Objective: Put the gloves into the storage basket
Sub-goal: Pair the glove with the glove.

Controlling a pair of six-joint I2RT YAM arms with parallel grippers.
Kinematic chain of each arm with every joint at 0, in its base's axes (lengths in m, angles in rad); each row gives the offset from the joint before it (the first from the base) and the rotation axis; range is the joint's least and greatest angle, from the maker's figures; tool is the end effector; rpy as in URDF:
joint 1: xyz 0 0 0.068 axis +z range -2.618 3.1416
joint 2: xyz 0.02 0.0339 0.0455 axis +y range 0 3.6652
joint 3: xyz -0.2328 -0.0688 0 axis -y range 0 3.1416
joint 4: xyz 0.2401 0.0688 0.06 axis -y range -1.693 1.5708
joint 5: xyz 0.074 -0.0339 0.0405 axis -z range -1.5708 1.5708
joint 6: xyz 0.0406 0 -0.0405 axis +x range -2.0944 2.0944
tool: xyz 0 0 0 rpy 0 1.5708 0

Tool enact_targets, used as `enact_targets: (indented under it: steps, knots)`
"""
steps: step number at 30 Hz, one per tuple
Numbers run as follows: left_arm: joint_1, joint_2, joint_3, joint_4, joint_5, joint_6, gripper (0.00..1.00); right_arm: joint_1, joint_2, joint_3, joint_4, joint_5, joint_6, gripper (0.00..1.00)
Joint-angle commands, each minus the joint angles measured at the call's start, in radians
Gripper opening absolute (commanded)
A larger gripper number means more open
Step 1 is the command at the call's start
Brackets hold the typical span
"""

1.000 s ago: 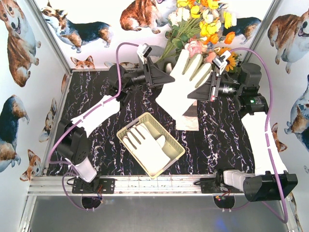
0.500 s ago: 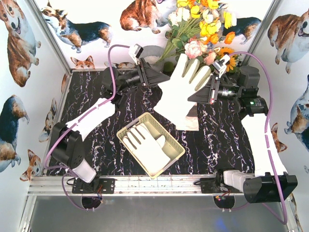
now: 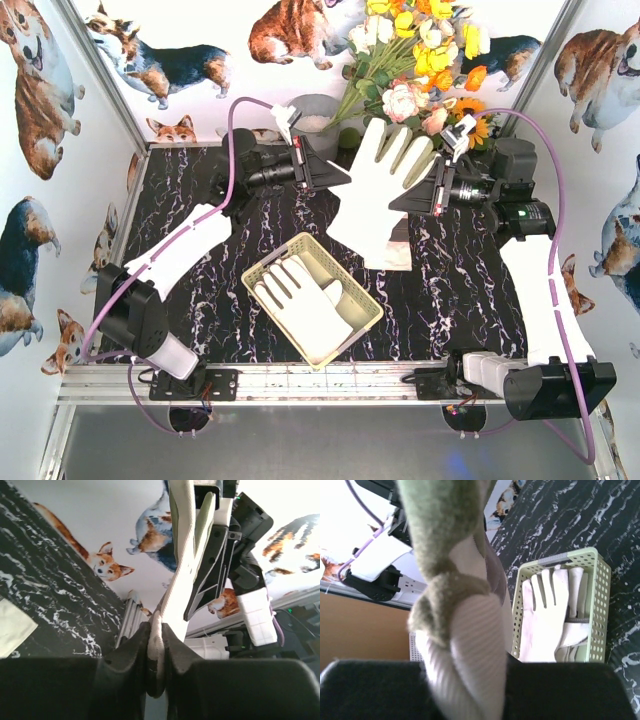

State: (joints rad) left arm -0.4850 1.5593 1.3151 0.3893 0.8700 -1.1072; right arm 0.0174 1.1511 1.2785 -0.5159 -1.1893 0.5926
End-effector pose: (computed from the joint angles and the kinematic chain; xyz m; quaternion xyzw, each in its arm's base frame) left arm 0.3075 -0.1971 0.3609 0.1219 0.6622 -0.6831 0.2829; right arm 0.2375 0.0418 0.3824 -0.1043 0.7481 0.5823 0.3007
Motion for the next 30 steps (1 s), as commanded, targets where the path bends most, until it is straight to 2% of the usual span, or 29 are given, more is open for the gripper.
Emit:
enact_targets:
  steps: [1, 5, 11, 15, 19, 25, 30]
  knots:
    - [0.001, -0.020, 0.070, -0.237, -0.040, 0.194, 0.04, -0.007, -0.003, 0.054, -0.150, 0.111, -0.122, 0.00]
    - [-0.014, 0.009, 0.113, -0.369, -0.129, 0.319, 0.00, -0.006, 0.064, 0.133, -0.385, 0.304, -0.272, 0.00]
    - [-0.079, 0.113, 0.125, -0.362, -0.290, 0.360, 0.00, -0.007, 0.152, 0.196, -0.541, 0.629, -0.367, 0.00]
    - [-0.123, 0.201, 0.173, -0.416, -0.439, 0.380, 0.00, -0.005, 0.205, 0.184, -0.540, 0.768, -0.401, 0.00]
    - [-0.162, 0.258, 0.146, -0.395, -0.593, 0.308, 0.00, -0.005, 0.263, 0.168, -0.501, 0.868, -0.447, 0.00]
    - [-0.202, 0.367, 0.151, -0.386, -0.660, 0.256, 0.00, -0.004, 0.391, 0.167, -0.422, 0.950, -0.514, 0.00]
    - [-0.217, 0.445, 0.177, -0.396, -0.753, 0.313, 0.00, -0.004, 0.539, 0.211, -0.402, 0.965, -0.534, 0.00]
